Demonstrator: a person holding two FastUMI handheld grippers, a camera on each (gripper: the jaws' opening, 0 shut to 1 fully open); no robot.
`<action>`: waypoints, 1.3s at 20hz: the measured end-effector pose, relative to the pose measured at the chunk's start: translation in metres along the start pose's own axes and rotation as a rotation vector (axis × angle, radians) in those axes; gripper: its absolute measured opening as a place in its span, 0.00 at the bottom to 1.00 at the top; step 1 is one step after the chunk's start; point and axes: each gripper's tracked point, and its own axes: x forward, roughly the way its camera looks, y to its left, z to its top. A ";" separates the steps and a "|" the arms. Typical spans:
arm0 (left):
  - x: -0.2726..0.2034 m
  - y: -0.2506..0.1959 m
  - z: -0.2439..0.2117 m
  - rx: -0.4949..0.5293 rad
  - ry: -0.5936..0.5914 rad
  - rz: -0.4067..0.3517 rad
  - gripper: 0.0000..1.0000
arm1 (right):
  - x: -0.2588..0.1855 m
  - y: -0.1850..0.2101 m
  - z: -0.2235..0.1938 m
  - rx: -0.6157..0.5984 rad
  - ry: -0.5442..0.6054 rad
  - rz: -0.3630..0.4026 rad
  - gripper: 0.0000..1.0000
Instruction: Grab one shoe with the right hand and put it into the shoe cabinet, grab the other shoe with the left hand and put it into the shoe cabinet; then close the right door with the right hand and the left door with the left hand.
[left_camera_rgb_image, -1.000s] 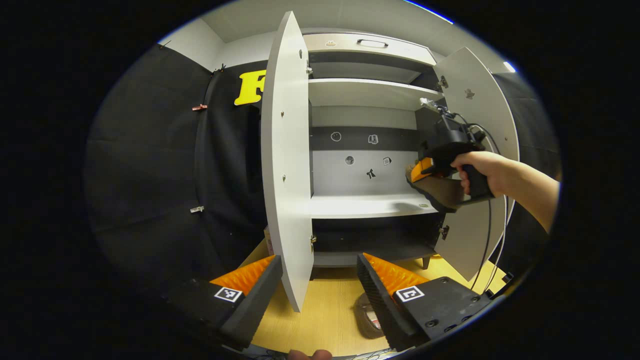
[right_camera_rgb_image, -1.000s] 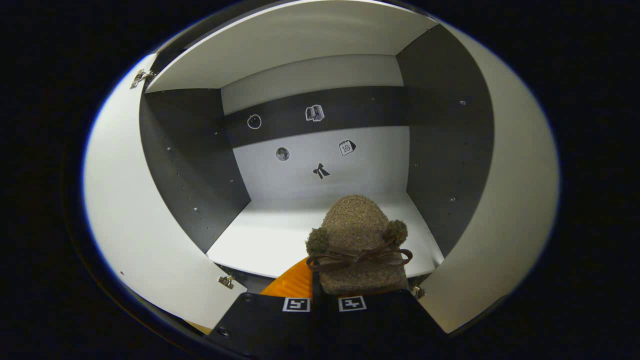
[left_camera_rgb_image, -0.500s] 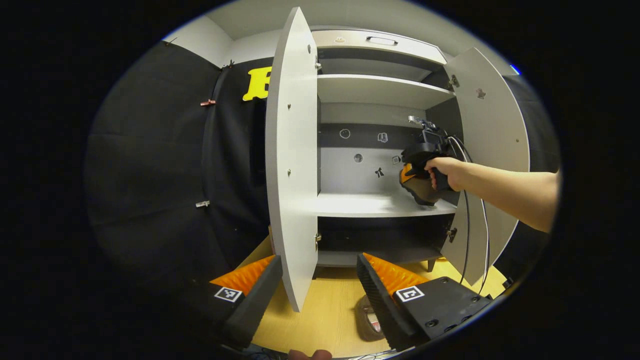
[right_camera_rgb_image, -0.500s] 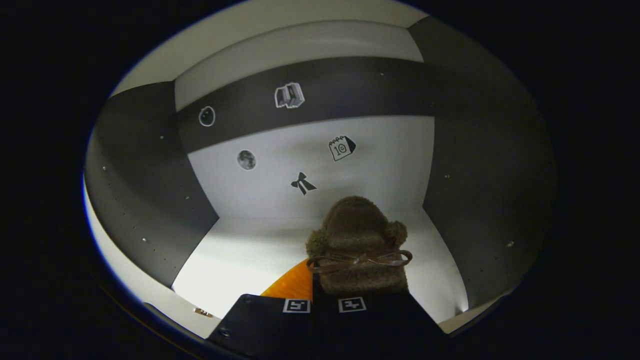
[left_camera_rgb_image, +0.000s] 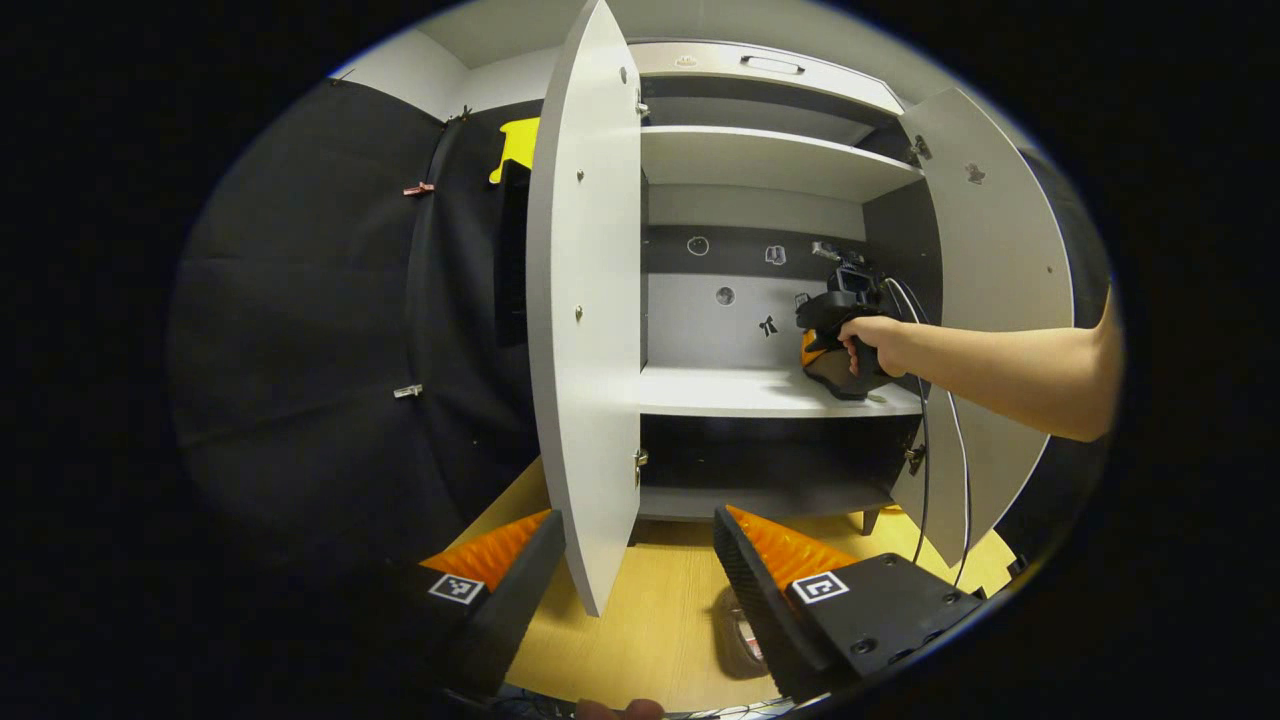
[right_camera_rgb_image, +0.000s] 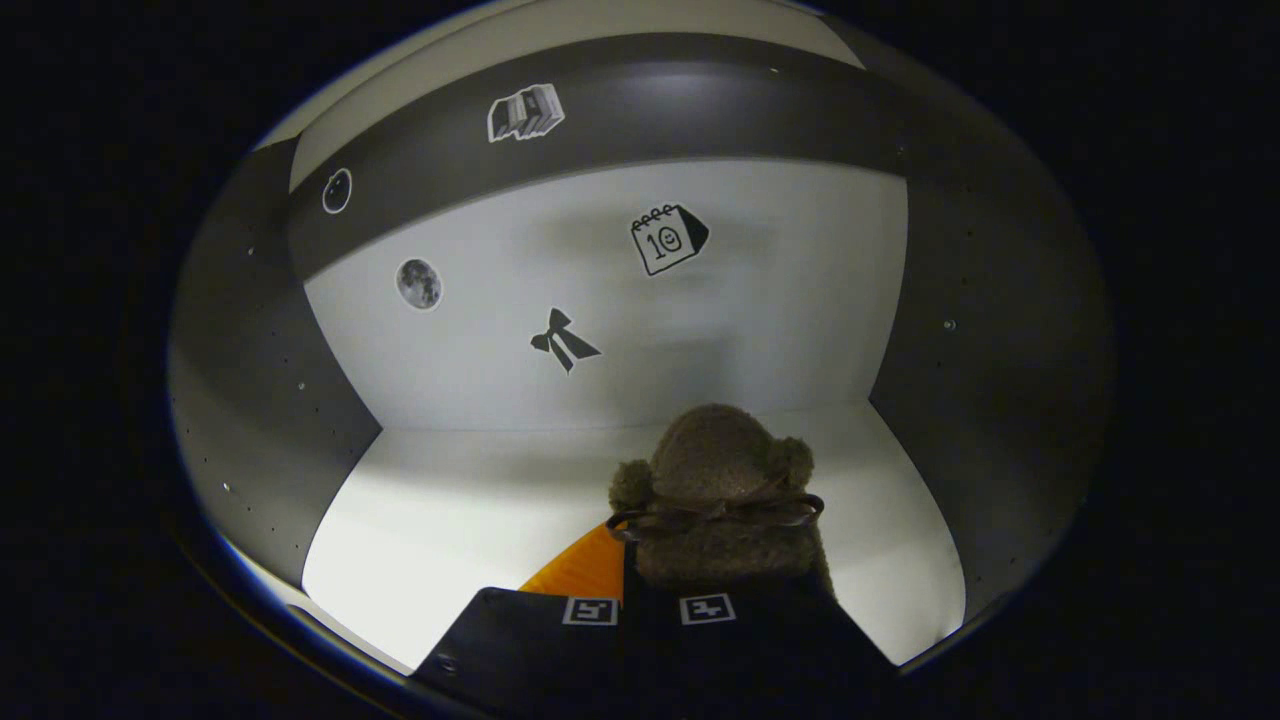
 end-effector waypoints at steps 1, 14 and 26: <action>0.001 0.000 -0.001 -0.002 0.005 -0.002 0.95 | 0.001 0.001 -0.003 0.012 0.013 0.003 0.08; 0.012 -0.006 -0.006 0.009 0.019 -0.050 0.95 | -0.060 0.009 -0.004 -0.099 -0.075 0.030 0.70; 0.022 -0.048 -0.062 0.041 0.065 -0.199 0.95 | -0.227 0.013 0.017 -0.112 -0.457 0.095 0.98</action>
